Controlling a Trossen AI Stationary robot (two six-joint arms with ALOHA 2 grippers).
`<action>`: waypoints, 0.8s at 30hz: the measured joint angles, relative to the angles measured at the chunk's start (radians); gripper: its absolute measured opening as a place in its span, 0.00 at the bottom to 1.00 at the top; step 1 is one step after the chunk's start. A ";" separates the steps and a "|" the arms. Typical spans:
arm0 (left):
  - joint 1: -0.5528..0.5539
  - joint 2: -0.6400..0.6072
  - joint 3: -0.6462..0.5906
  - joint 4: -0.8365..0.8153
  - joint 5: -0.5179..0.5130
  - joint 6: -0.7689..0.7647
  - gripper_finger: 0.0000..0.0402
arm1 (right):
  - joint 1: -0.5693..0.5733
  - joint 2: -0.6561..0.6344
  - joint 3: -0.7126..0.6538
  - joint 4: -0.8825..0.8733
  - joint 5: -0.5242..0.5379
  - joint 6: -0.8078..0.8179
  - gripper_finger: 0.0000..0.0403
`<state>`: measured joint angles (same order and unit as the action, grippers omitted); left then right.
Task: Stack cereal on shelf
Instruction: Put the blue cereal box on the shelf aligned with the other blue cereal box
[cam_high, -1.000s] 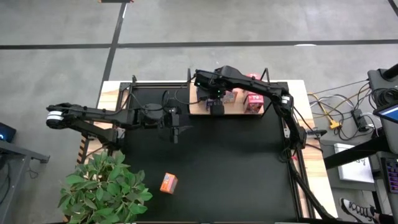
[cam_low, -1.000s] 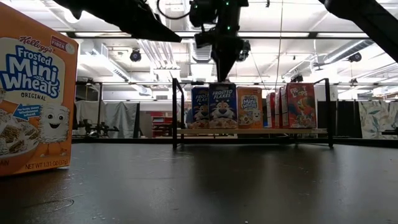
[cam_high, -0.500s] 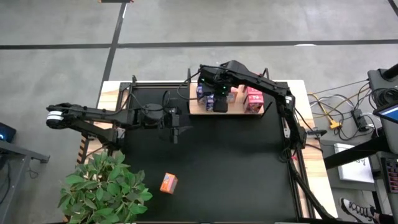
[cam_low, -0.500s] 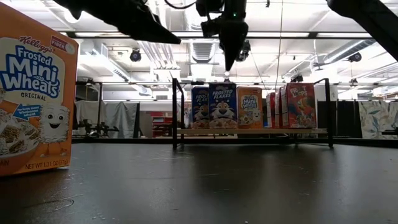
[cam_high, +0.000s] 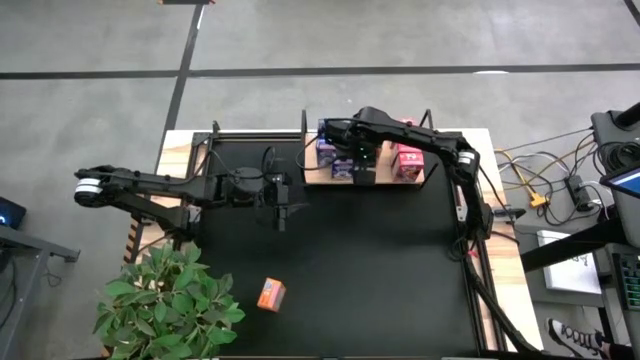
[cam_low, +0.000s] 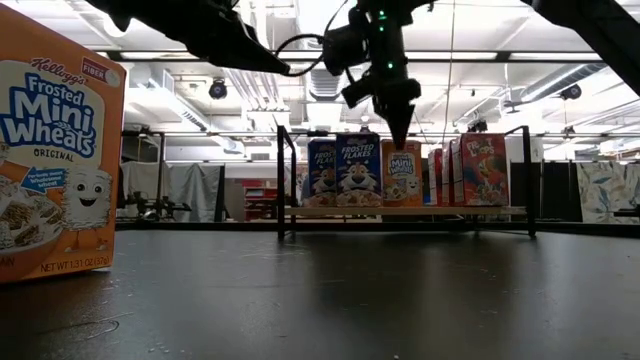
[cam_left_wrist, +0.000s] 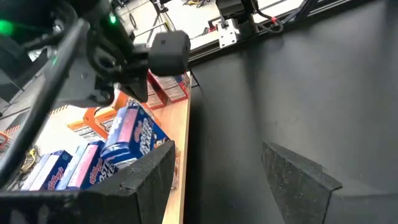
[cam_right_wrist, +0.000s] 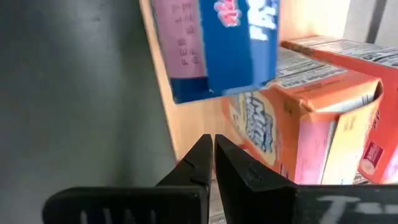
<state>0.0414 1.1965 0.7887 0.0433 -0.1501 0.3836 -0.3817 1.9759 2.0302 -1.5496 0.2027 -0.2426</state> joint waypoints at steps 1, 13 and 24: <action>0.000 0.000 0.000 0.001 0.000 0.000 0.56 | 0.000 -0.002 -0.013 0.022 0.002 -0.001 0.02; 0.000 0.000 0.000 0.001 0.000 0.000 0.56 | 0.006 -0.001 -0.035 0.185 0.000 -0.027 0.02; 0.000 0.000 0.000 0.002 0.000 0.000 0.56 | 0.011 0.003 -0.035 0.273 -0.022 -0.057 0.02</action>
<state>0.0414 1.1965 0.7887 0.0448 -0.1505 0.3836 -0.3710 1.9789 1.9953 -1.2770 0.1802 -0.2997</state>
